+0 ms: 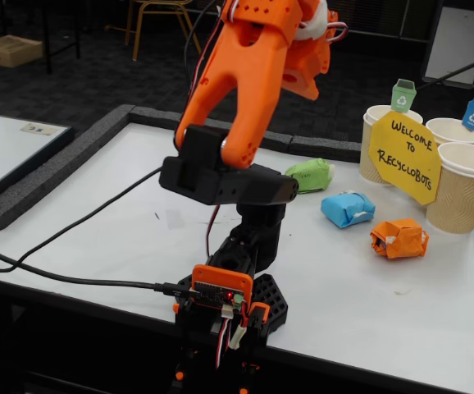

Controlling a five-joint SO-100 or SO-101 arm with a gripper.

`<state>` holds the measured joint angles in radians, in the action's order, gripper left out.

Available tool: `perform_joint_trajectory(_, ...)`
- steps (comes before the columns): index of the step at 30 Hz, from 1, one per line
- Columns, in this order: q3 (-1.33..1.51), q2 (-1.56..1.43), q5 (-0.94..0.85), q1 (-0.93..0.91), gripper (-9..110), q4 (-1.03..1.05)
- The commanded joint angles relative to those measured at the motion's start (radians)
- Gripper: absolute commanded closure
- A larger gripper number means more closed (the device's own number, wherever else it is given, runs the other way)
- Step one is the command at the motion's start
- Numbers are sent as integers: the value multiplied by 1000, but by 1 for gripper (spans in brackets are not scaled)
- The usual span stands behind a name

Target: Sort rubbish by color.

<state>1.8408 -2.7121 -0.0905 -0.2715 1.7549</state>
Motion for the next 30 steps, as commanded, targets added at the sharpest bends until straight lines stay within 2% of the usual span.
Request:
perform_joint_trajectory(1,-80,6,-20,-32,91,3)
perform_joint_trajectory(16,-34,6,-38,-181,90,3)
perform_joint_trajectory(30,-37,15,-38,-236,91,-2)
